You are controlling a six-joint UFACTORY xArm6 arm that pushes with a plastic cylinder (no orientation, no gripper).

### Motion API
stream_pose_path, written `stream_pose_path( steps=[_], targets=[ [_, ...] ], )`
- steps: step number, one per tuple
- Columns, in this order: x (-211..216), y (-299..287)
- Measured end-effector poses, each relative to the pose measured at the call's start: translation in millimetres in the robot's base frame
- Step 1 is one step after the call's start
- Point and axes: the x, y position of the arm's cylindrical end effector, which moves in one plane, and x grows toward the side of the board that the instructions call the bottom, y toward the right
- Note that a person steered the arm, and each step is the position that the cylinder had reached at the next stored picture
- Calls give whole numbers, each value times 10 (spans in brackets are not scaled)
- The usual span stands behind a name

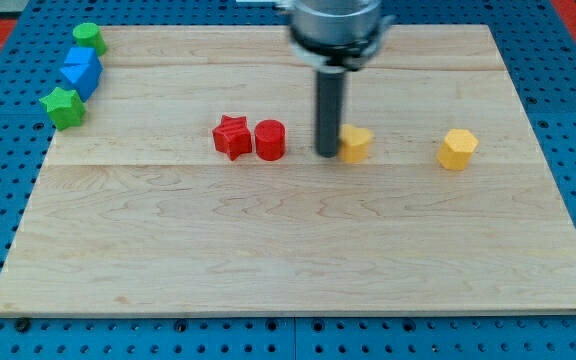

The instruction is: Move your arm to the left side of the board

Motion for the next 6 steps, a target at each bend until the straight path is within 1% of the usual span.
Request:
stream_pose_path(
  steps=[1,2,3,4,5,6],
  targets=[
    [27,840],
    [349,456],
    [1054,107],
    [1194,-1010],
    [1019,-2653],
    [460,-3828]
  ],
)
